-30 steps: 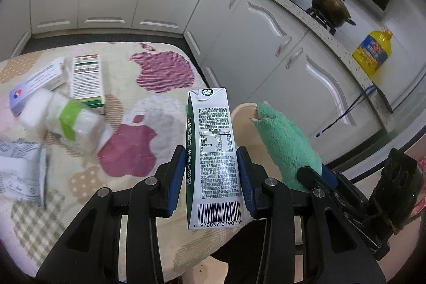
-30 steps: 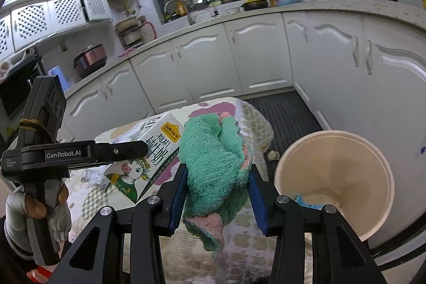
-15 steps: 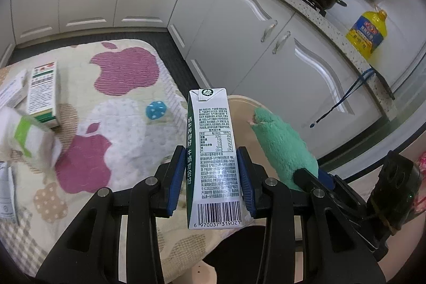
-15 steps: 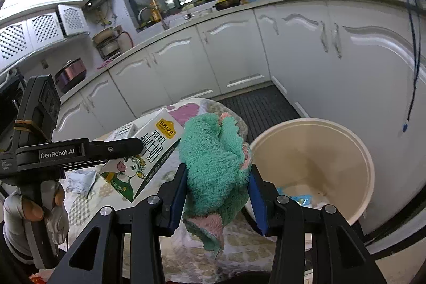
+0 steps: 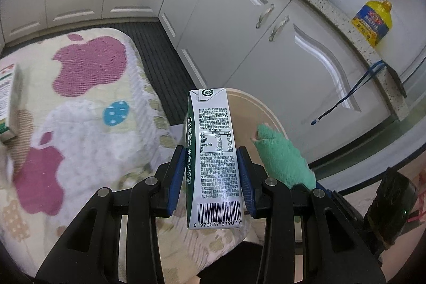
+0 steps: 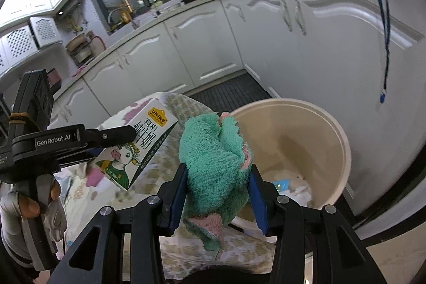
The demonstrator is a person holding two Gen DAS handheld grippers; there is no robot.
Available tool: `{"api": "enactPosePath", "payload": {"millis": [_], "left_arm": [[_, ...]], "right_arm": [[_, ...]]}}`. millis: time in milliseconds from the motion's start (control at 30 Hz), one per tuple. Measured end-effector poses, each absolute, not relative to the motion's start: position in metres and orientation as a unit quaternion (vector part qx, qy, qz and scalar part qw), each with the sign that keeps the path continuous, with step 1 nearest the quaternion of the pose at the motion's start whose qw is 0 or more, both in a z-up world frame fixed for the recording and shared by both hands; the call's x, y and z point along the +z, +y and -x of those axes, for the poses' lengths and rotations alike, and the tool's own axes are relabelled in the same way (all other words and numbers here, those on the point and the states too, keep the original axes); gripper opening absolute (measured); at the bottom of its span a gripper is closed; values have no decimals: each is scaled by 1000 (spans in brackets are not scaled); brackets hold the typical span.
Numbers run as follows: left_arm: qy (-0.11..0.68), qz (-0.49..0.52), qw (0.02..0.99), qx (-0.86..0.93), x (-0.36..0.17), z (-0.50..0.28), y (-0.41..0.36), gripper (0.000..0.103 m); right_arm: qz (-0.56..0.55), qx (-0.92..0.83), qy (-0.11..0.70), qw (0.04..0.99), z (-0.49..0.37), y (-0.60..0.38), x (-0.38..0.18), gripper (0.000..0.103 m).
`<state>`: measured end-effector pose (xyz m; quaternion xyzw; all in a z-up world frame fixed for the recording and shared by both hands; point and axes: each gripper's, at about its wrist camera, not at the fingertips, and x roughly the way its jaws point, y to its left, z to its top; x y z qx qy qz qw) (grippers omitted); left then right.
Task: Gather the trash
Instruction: 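Carry the green towel and milk carton with both tools over the beige bin, then open both tools to drop the towel and carton into the bin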
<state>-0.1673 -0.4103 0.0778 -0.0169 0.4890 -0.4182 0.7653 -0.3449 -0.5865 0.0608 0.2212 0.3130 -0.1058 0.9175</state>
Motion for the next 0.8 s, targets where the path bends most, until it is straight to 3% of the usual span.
{"api": "enactPosePath", "payload": {"millis": [400,567,633,700,800], "left_arm": [[510,10,751,-419,46,149,-469,36],[512,18,747,-425,35,145,-480,38],[513,16,744,-428,30,146,-483,42],[512,10,743,-430,28,148,-481,56],[511,11,744,-431,30,149,-476,58]], "right_arm": [[-238,-155,352,892,334,-613,25,44],[-253,-178,363,879,329,-625,13,59],[-253,-182,362,878,331,-625,12,59],[-256,-184,363,877,334,-627,11,59],[-264,-186,366,873,339,-629,9,59]]}}
